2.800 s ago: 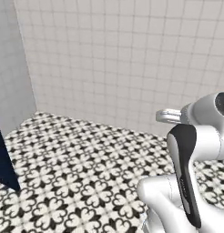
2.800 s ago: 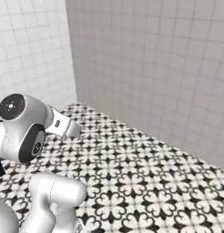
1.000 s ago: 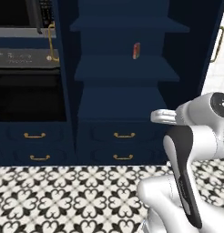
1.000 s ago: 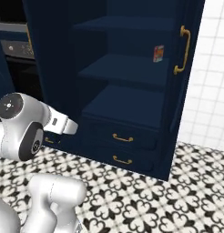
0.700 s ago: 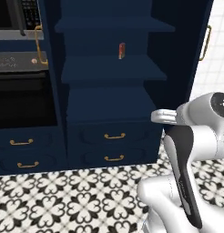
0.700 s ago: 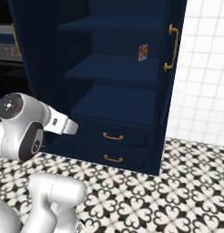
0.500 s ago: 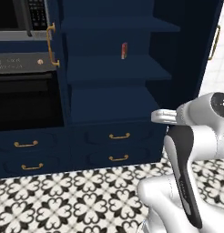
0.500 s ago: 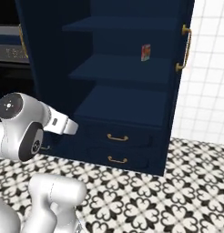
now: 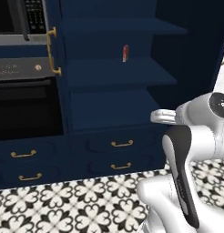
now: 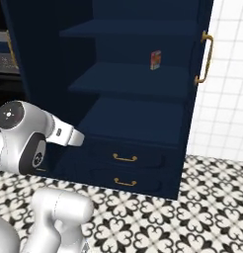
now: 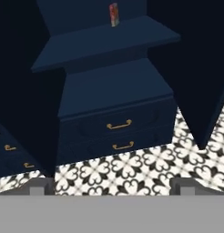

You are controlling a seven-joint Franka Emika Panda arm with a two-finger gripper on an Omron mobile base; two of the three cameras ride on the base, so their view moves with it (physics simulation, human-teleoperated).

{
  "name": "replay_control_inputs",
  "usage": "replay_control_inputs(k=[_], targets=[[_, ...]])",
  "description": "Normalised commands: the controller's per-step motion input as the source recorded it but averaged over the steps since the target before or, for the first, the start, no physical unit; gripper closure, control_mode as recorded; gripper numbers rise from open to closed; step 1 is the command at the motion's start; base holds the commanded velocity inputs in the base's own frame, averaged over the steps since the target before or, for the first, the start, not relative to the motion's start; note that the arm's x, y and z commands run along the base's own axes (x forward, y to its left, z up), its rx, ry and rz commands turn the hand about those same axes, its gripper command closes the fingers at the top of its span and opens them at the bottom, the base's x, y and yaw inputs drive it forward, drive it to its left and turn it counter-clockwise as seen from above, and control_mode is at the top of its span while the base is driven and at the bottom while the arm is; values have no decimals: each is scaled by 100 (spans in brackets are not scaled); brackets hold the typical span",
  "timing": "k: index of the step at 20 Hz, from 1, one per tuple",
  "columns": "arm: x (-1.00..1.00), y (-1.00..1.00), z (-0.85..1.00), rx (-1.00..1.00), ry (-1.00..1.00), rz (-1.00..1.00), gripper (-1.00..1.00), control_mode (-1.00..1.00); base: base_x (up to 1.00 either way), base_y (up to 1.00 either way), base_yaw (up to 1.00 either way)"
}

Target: Pick the jam and place it on the digital scale for weighing, and close the cabinet.

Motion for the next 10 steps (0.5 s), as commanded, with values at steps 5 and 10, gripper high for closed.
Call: replay_control_inputs(k=[5,10], targets=[[0,0,0,0,0,0,-100,100,11,-44,0],[0,0,0,0,0,0,-100,100,57,-4,0]])
